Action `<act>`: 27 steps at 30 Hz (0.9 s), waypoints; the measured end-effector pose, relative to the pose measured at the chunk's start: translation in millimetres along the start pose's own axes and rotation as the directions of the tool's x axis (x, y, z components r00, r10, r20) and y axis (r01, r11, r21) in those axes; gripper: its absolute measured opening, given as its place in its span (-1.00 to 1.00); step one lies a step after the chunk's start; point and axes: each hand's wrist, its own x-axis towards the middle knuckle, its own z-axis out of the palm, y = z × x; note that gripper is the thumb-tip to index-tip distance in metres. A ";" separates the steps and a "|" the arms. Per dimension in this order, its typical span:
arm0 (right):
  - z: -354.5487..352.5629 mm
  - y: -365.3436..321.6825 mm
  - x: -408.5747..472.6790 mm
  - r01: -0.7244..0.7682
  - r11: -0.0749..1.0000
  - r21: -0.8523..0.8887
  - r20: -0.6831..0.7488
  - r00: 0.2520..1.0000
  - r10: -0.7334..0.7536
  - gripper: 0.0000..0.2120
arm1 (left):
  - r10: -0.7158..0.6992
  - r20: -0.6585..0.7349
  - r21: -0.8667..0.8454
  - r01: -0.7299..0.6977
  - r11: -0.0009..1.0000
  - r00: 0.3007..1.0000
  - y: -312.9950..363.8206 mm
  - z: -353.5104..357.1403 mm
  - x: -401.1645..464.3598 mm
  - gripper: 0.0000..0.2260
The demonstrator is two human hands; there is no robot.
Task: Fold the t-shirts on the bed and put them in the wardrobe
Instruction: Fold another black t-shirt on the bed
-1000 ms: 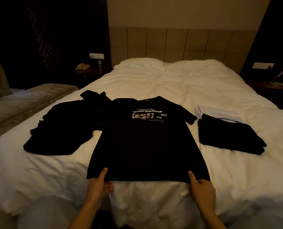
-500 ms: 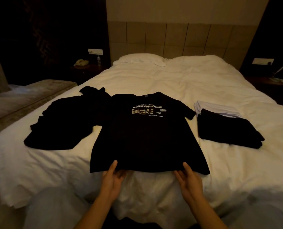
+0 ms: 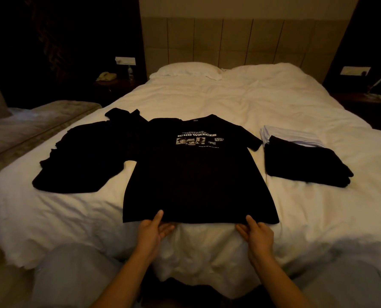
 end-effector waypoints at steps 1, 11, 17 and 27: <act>-1.3 2.2 0.0 0.020 0.999 -0.026 -0.003 1.000 -0.020 -0.82 | -0.004 -0.008 0.031 0.004 1.000 1.000 -1.9 -1.4 1.0 -0.90; -9.5 -3.3 -22.1 0.358 0.751 -0.555 0.220 0.934 -0.282 -0.65 | 0.238 0.053 0.538 -0.228 0.811 0.970 -1.4 5.8 -14.6 -0.61; 22.6 -50.8 -23.8 0.635 0.432 -0.641 0.442 0.765 -0.468 -0.74 | 0.484 0.473 0.670 -0.657 0.346 0.736 23.7 57.2 -14.5 -0.66; 85.2 -120.5 96.1 0.439 0.514 -0.737 0.317 0.896 -0.311 -0.55 | 0.143 0.606 0.793 -0.607 -0.043 0.782 32.3 173.4 102.3 -0.44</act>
